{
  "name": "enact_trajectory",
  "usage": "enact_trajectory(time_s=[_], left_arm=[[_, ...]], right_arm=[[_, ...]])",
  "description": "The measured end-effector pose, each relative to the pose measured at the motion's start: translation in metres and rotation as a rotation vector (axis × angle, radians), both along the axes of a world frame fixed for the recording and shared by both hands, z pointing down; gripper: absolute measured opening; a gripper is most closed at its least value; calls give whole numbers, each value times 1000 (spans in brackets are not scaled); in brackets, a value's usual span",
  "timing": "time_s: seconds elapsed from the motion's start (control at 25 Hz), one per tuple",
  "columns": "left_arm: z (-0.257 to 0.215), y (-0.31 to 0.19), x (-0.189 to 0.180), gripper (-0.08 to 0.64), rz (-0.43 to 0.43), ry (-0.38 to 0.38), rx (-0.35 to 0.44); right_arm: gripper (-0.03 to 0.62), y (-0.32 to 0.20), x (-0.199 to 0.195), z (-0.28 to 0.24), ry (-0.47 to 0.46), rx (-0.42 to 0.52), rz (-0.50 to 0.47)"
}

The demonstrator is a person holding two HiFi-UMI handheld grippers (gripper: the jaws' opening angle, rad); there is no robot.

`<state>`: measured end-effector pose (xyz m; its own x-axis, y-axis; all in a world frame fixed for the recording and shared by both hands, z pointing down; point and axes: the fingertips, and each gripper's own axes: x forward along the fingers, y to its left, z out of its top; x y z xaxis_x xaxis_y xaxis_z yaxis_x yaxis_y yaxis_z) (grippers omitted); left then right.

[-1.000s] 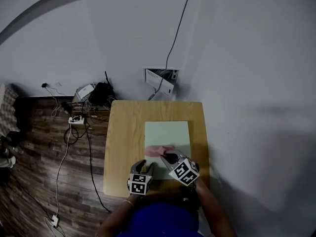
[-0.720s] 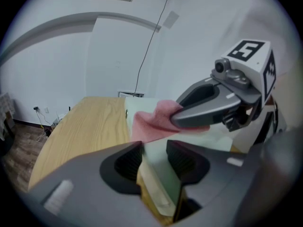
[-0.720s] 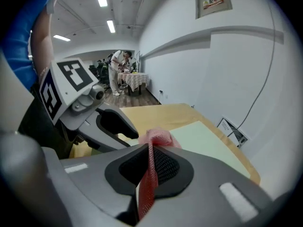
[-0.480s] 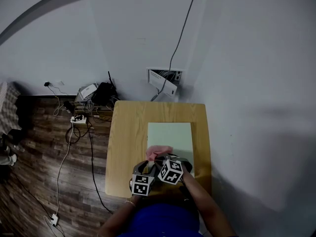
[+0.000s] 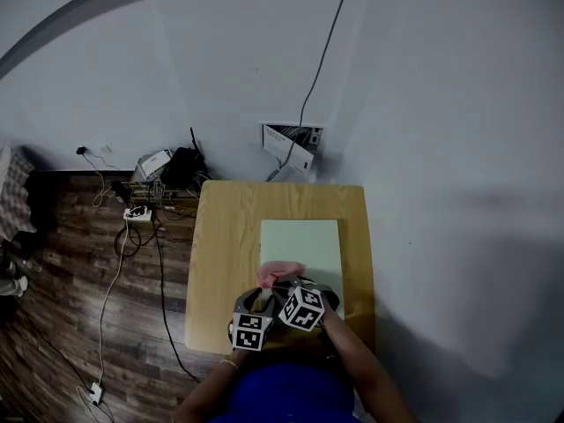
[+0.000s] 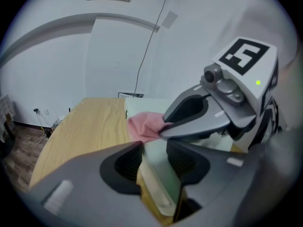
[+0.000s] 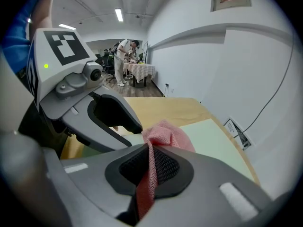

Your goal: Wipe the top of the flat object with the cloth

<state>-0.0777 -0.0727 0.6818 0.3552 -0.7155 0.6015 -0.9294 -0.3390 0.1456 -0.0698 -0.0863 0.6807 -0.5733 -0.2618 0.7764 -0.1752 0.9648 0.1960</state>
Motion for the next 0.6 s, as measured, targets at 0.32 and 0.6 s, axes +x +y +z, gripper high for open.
enact_trajectory(time_s=[0.32,0.6], left_arm=[[0,0,1,167,3,-3,-1],[0,-1,2,167,2,-5,-1]], right_arm=[[15,-1,8,0,-10,3,21],[15,-2,23,2,8,5,35]])
